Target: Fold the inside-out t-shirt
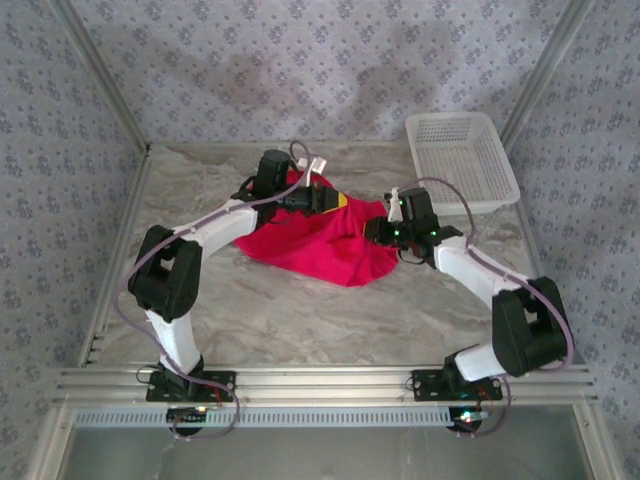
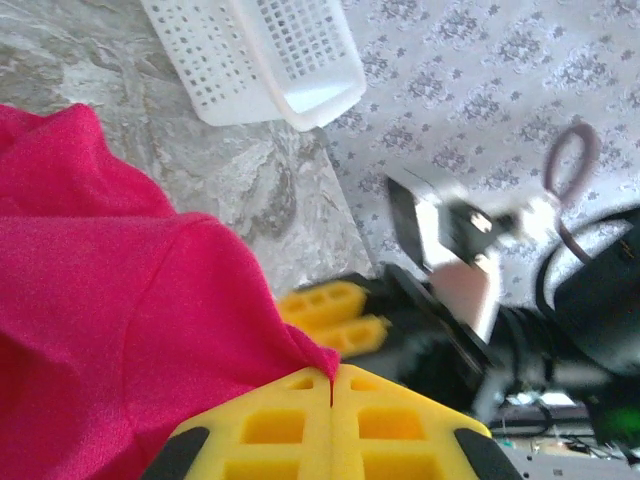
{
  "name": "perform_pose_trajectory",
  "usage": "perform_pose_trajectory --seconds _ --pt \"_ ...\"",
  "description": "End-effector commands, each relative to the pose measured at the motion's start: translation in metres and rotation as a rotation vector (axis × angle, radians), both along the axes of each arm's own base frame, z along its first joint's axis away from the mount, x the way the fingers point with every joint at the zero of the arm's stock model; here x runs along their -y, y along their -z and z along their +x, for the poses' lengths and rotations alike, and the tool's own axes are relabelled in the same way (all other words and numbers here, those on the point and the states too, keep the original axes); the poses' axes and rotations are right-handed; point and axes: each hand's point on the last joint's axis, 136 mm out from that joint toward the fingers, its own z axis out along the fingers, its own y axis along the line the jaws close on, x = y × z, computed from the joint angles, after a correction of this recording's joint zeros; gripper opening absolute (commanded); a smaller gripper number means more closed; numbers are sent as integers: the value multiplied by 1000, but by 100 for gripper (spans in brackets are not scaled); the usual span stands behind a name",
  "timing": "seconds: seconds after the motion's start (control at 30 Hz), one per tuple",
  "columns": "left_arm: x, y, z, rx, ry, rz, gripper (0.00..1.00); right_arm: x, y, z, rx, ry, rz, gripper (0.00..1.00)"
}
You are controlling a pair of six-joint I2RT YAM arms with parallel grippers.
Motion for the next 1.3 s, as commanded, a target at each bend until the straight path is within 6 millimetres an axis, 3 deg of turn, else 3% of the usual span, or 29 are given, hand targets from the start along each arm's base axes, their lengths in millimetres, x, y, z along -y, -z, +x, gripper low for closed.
perform_pose_trajectory --seconds 0.0,0.17,0.27,0.47,0.63,0.77,0.83,0.9,0.93,1.07,1.27 --pt "3 0 5 -6 3 -37 0 15 -1 -25 36 8 -104 31" --pt "4 9 9 -25 -10 -27 0 -11 -15 -36 129 -60 -73 40" --pt "4 10 9 -30 -13 -24 0 -29 -16 -31 153 -92 -70 41" --pt "2 9 9 -29 -18 -21 0 -53 -11 2 163 -95 -77 41" --pt "2 8 8 -26 -17 -19 0 -56 -6 32 166 -48 -106 39" --pt "0 9 9 -28 -19 -18 0 -58 -4 45 150 -23 -109 33" --pt "-1 9 9 -28 -20 -19 0 -58 -3 49 137 -8 -117 18" --pt "-3 9 12 -29 -25 -20 0 -56 -6 47 115 -9 -128 2" --pt "-5 8 14 -28 -30 -20 0 -56 -11 44 108 -16 -136 0" --pt "-20 10 33 -28 -76 -7 0 -49 -42 20 90 -54 -123 0" --pt "-29 23 65 -29 -130 29 0 -47 -102 -26 67 -171 81 0"
